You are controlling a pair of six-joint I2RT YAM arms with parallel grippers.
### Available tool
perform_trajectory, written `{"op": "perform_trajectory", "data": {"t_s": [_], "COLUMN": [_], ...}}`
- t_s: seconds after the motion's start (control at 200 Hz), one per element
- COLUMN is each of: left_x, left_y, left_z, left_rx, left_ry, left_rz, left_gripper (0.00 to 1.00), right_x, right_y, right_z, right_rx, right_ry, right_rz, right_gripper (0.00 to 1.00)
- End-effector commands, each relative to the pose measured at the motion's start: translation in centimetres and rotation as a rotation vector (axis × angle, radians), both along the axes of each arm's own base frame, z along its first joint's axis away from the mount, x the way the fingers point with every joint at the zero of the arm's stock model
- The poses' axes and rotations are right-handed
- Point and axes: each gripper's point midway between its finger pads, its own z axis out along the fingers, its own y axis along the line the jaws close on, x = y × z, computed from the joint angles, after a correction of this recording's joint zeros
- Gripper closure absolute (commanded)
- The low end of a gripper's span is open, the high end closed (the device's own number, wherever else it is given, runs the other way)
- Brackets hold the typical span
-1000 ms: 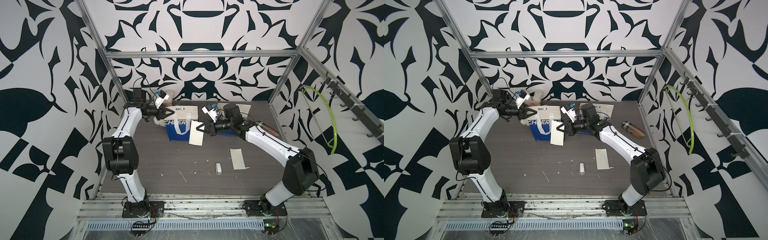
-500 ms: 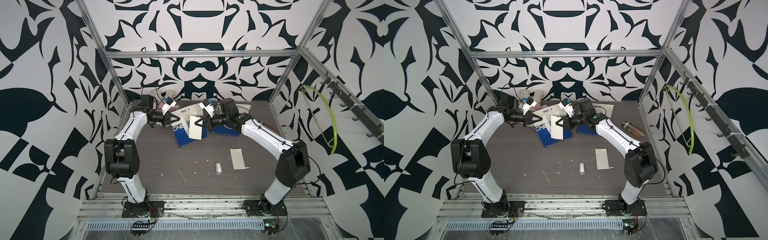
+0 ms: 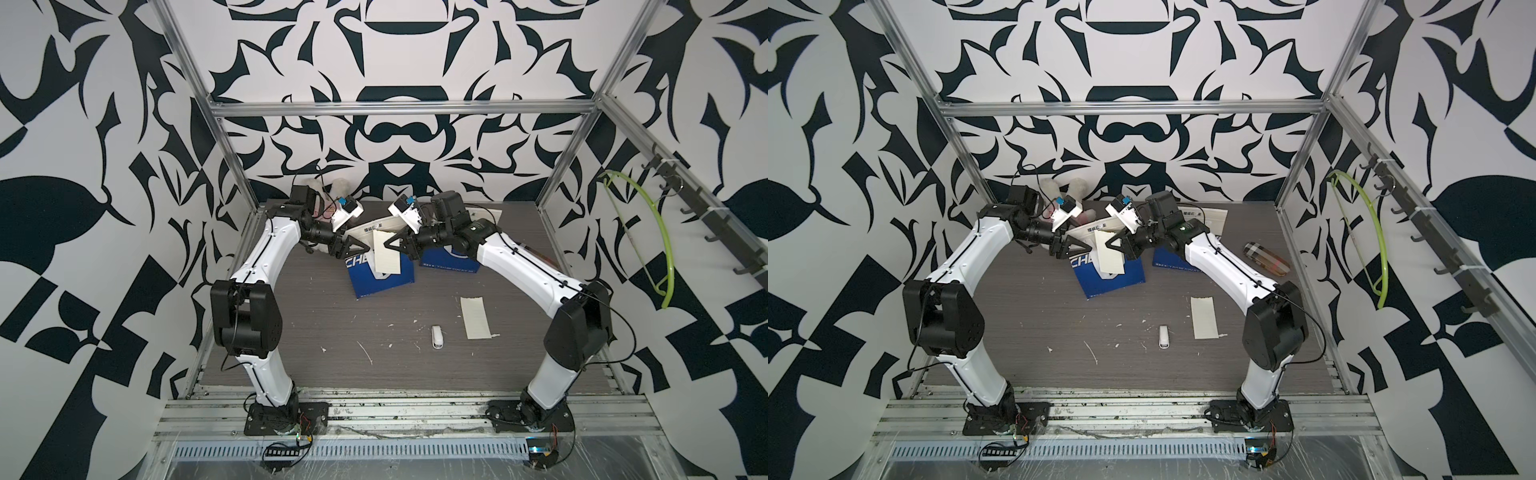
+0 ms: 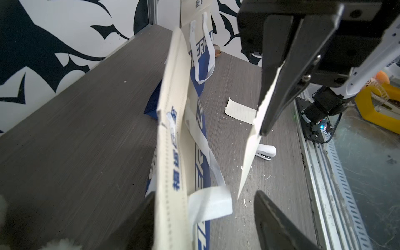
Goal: Staple the receipts to the bags
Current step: Hold the receipt from the takeout bag.
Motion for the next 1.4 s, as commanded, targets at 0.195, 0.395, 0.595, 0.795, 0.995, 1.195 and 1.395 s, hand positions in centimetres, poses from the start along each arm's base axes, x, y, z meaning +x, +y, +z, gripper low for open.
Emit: {"op": "perform_trajectory", "data": {"t_s": [0.195,0.395,0.595,0.795,0.995,1.195,1.395], "left_x": [-1.1,-1.3,-1.1,-0.5,-0.3,-0.2,0.0], "left_y": [1.0,1.7,1.9,1.7,1.6,1.6,1.6], "left_z": [-0.1,-0.1,0.2,0.1,0.2,0.0,0.1], "left_rx": [0.005,-0.001,-0.014,-0.029,-0.033,-0.034,-0.036], "left_ry": [-0.014,-0.018,-0.030,-0.009,0.001,0.032,0.031], "left_rz": [0.014,0.052,0.066,0.071,0.068,0.081,0.081], "left_gripper": [0.22,0.01,0.00,0.09,0.27,0.52,0.64], "right_x": [0.4,-0.8,-0.9,0.0,0.7,1.1,1.2], "right_y": [1.5,3.6,4.7,5.7,6.4,6.6,6.1], "right_z": [3.5,2.2,2.1,2.6,3.0,2.4,2.1], "right_rx": [0.011,-0.014,0.009,0.025,0.021,0.009,-0.016], "right_ry": [-0.076,-0.070,-0.075,-0.089,-0.083,-0.067,-0.079], "right_rz": [0.056,0.127,0.132,0.117,0.120,0.112,0.096], "right_gripper": [1.00,1.00,1.00,1.00,1.00,1.00,1.00]}}
